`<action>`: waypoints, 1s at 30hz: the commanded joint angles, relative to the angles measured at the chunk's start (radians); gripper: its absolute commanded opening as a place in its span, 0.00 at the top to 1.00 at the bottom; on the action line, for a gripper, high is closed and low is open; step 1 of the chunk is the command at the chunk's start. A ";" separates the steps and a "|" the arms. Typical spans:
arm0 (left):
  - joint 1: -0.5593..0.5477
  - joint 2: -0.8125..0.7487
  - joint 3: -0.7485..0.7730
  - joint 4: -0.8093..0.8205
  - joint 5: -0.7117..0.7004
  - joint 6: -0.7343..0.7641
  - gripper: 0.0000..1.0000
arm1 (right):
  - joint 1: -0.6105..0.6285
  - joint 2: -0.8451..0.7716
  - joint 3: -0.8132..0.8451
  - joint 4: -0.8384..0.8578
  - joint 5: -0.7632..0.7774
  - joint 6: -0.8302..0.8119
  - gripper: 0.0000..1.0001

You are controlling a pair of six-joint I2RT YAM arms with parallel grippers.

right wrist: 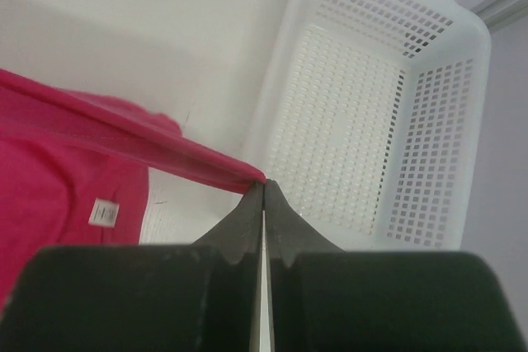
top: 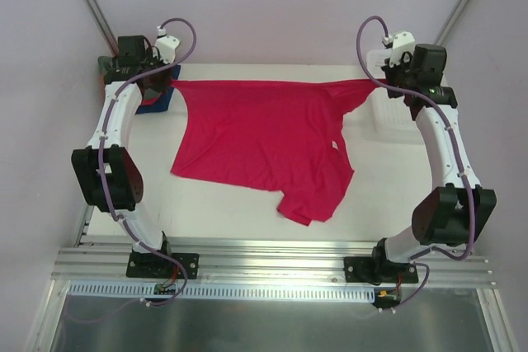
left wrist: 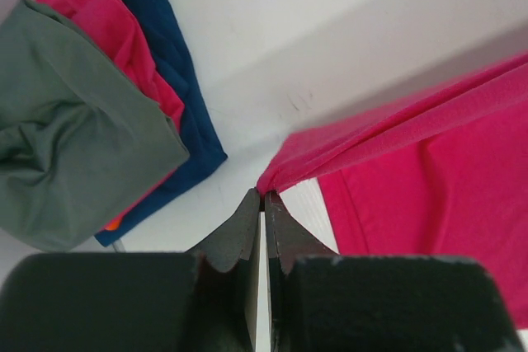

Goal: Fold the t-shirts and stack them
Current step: Flatten out the tshirt

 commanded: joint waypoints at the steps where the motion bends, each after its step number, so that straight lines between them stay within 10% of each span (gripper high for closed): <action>1: 0.013 -0.028 0.067 0.084 -0.073 0.006 1.00 | 0.000 -0.045 0.049 0.096 0.068 -0.026 0.99; 18: -0.014 -0.246 -0.296 0.083 -0.027 -0.022 1.00 | 0.124 -0.210 -0.330 0.002 -0.018 -0.009 0.99; 30: -0.036 -0.294 -0.114 0.023 -0.058 -0.054 1.00 | 0.121 -0.232 -0.135 -0.053 0.025 0.006 0.99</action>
